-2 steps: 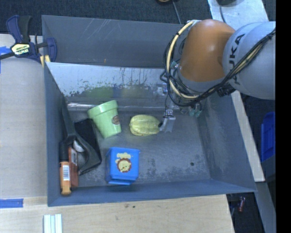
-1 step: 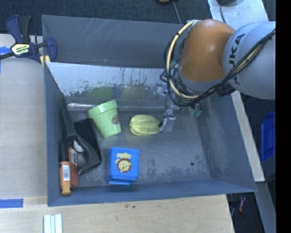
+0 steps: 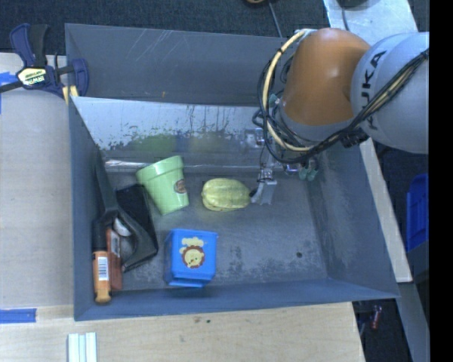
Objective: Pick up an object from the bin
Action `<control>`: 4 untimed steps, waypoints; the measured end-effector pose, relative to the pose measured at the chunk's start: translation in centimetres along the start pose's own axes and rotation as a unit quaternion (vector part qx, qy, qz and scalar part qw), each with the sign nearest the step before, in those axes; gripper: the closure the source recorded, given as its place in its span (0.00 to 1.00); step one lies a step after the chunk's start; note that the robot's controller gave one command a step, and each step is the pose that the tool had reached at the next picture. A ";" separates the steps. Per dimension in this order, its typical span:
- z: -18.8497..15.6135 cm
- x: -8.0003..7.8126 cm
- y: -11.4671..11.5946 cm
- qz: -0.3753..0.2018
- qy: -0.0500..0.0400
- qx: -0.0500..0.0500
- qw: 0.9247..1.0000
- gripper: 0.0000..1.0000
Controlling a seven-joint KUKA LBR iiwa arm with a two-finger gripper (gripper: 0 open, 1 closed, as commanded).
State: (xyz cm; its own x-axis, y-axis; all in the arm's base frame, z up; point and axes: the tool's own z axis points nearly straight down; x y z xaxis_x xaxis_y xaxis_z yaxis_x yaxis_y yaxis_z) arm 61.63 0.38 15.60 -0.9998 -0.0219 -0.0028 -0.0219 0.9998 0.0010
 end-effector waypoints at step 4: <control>3.3 3.8 -2.2 0.020 -0.007 0.000 1.000 0.00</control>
Offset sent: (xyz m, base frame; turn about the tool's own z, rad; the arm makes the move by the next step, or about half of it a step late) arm -0.0283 -0.0013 -0.0544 0.0228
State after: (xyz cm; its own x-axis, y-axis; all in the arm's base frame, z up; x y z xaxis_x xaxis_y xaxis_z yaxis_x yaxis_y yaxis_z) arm 57.92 -1.91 12.30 -0.9997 0.0175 -0.0177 0.0174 0.9998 0.0015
